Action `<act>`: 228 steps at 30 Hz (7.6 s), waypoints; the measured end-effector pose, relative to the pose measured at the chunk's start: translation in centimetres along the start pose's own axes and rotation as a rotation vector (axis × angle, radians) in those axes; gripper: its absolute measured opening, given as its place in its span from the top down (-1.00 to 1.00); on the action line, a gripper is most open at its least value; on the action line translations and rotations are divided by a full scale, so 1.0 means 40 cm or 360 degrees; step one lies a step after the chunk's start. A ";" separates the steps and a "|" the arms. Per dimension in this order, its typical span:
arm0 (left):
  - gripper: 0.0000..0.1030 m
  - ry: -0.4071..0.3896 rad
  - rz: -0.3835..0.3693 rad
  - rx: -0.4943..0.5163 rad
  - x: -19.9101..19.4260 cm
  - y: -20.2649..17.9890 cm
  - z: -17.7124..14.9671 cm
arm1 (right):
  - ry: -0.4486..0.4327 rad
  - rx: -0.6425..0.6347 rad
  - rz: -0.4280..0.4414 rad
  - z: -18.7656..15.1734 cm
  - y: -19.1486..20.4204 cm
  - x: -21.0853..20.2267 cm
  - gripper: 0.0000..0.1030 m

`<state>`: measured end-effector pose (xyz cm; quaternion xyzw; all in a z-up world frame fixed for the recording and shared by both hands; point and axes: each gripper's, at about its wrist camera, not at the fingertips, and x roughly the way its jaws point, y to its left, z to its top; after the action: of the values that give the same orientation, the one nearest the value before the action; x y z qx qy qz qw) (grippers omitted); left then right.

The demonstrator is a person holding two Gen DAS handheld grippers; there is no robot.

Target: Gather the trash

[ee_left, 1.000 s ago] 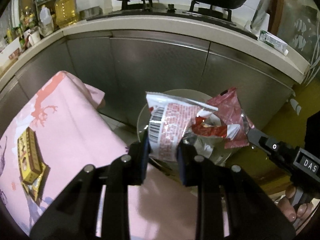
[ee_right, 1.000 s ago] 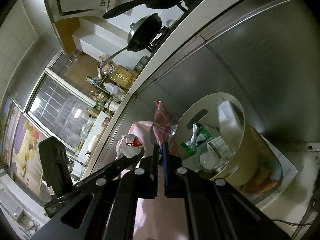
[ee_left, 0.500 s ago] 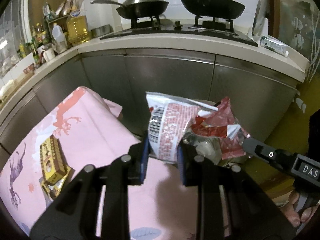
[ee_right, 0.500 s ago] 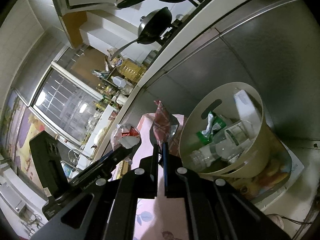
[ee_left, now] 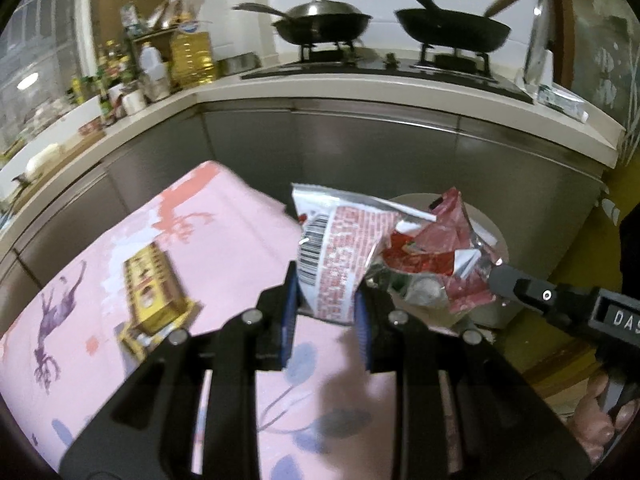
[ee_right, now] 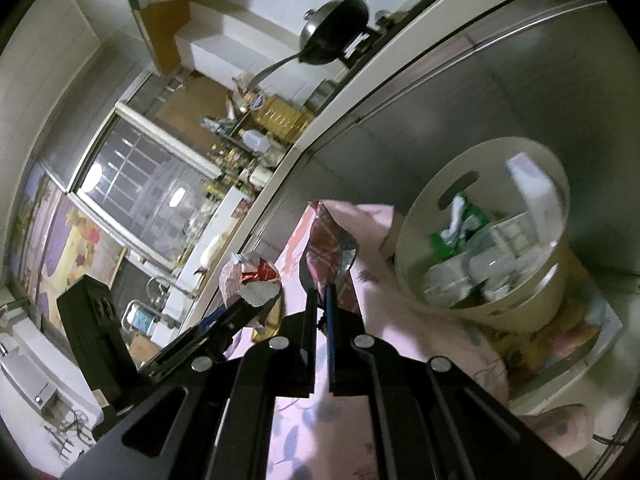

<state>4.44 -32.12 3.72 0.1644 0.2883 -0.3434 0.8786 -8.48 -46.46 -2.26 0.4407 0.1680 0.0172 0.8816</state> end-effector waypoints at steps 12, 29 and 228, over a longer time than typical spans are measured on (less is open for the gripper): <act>0.54 -0.0049 0.0322 -0.0241 -0.179 0.302 -0.150 | 0.0287 -0.0211 0.0147 -0.131 0.232 0.140 0.97; 0.54 0.0018 0.0783 -0.0564 -0.418 0.653 -0.425 | 0.0762 -0.0468 0.0350 -0.385 0.521 0.321 0.97; -0.13 0.0394 -0.0049 -0.0828 0.059 0.616 -0.268 | 0.0850 -0.0117 -0.0070 -0.130 0.210 0.692 0.59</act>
<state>18.85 -10.60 -3.86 -0.0302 0.4742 -0.2486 0.8440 16.97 -32.38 -6.37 0.3844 0.4036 0.1198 0.8216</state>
